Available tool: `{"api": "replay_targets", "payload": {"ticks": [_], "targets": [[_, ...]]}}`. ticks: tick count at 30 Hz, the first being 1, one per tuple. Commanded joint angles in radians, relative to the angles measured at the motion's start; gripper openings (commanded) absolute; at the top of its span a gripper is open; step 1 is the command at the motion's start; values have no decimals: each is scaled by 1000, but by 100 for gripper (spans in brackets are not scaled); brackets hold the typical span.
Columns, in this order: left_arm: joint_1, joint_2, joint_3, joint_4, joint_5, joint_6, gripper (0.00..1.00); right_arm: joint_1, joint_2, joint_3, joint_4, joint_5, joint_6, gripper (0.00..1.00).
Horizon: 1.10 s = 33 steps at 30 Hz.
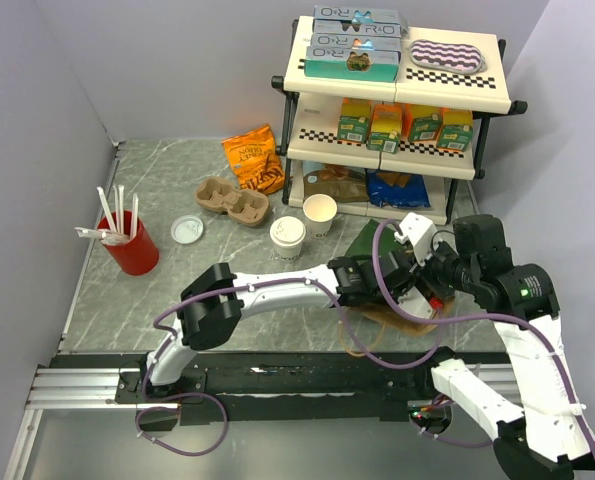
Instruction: Pack the takeout coffee
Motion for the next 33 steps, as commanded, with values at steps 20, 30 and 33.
{"api": "replay_targets", "payload": {"ticks": [20, 30, 33], "targets": [[-17, -22, 15, -17, -177, -140, 1, 20, 7, 29, -182, 12, 51, 32], [-16, -25, 15, -40, -172, -150, 1, 20, -26, -27, -187, 111, 56, 36], [-14, -23, 12, -46, -172, -157, 1, 21, -30, -19, -210, 106, 48, 36]]}}
